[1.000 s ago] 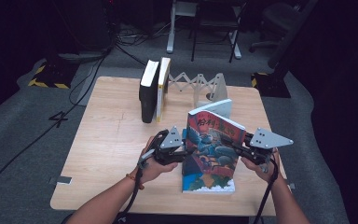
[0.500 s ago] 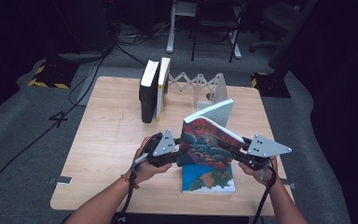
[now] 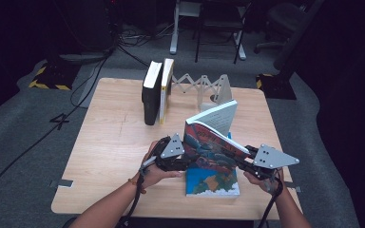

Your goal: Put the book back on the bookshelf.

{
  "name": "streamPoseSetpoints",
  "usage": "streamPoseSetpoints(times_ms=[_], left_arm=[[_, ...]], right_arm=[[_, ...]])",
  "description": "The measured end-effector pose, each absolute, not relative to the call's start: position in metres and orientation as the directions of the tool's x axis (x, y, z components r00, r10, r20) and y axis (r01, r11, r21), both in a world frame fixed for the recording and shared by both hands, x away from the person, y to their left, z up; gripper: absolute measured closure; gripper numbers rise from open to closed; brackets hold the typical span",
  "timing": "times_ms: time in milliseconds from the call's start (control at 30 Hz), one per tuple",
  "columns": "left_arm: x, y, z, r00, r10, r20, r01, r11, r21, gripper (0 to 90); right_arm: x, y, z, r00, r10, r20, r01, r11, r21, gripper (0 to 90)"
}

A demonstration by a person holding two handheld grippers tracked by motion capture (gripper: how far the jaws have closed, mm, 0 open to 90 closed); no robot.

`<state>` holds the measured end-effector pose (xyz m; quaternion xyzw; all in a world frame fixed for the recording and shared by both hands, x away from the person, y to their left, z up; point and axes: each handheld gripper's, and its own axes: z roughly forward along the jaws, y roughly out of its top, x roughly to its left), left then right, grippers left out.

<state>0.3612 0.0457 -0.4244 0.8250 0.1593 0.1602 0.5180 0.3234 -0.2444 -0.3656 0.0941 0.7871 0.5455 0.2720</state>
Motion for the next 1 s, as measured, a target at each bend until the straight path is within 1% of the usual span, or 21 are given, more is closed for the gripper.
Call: streamPoseSetpoints(times_ms=[33, 67, 100, 167, 267, 400, 467, 533, 567, 700, 800, 867, 933, 1000], left_arm=[[0.361, 0.046, -0.425, 0.899, 0.427, 0.096, 0.098, -0.410, 0.907, 54.3], [0.362, 0.047, -0.426, 0.909, 0.410, 0.074, 0.104, -0.396, 0.912, 56.8], [0.363, 0.048, -0.426, 0.912, 0.403, 0.071, 0.103, -0.394, 0.913, 63.4], [0.363, 0.049, -0.426, 0.919, 0.390, 0.064, 0.102, -0.391, 0.915, 67.4], [0.364, 0.051, -0.427, 0.928, 0.369, 0.041, 0.110, -0.378, 0.919, 71.6], [0.362, 0.050, -0.426, 0.934, 0.354, 0.045, 0.101, -0.384, 0.918, 73.0], [0.360, 0.049, -0.427, 0.936, 0.349, 0.046, 0.097, -0.383, 0.919, 73.4], [0.358, 0.048, -0.426, 0.938, 0.341, 0.068, 0.078, -0.395, 0.915, 73.7], [0.357, 0.048, -0.426, 0.938, 0.338, 0.071, 0.074, -0.397, 0.915, 73.8], [0.353, 0.046, -0.426, 0.939, 0.332, 0.087, 0.058, -0.403, 0.913, 73.9], [0.352, 0.046, -0.426, 0.938, 0.336, 0.084, 0.061, -0.400, 0.914, 73.9], [0.351, 0.046, -0.426, 0.939, 0.330, 0.094, 0.051, -0.406, 0.912, 73.9], [0.349, 0.044, -0.426, 0.939, 0.326, 0.108, 0.039, -0.413, 0.910, 73.8], [0.348, 0.044, -0.427, 0.938, 0.330, 0.109, 0.038, -0.410, 0.911, 73.6]], right_arm=[[0.323, -0.245, -0.366, -0.835, 0.444, -0.324, -0.149, 0.385, 0.911, 83.6], [0.323, -0.245, -0.366, -0.835, 0.445, -0.324, -0.149, 0.384, 0.911, 83.4], [0.323, -0.246, -0.366, -0.831, 0.453, -0.324, -0.148, 0.381, 0.913, 82.7], [0.323, -0.248, -0.367, -0.820, 0.467, -0.331, -0.154, 0.378, 0.913, 80.0], [0.324, -0.256, -0.363, -0.798, 0.513, -0.317, -0.148, 0.343, 0.927, 72.2], [0.325, -0.271, -0.361, -0.769, 0.572, -0.286, -0.120, 0.310, 0.943, 67.0], [0.327, -0.275, -0.363, -0.749, 0.600, -0.281, -0.099, 0.319, 0.943, 61.0], [0.329, -0.277, -0.367, -0.739, 0.614, -0.279, -0.079, 0.333, 0.940, 56.0], [0.331, -0.277, -0.369, -0.734, 0.622, -0.273, -0.062, 0.339, 0.939, 52.1], [0.338, -0.279, -0.377, -0.743, 0.627, -0.235, -0.019, 0.331, 0.943, 46.3], [0.343, -0.276, -0.382, -0.745, 0.632, -0.211, 0.012, 0.330, 0.944, 38.0], [0.348, -0.273, -0.388, -0.764, 0.617, -0.190, 0.030, 0.327, 0.944, 35.6], [0.350, -0.270, -0.392, -0.774, 0.606, -0.181, 0.043, 0.335, 0.941, 31.3], [0.351, -0.268, -0.394, -0.778, 0.603, -0.179, 0.044, 0.337, 0.941, 30.2]])
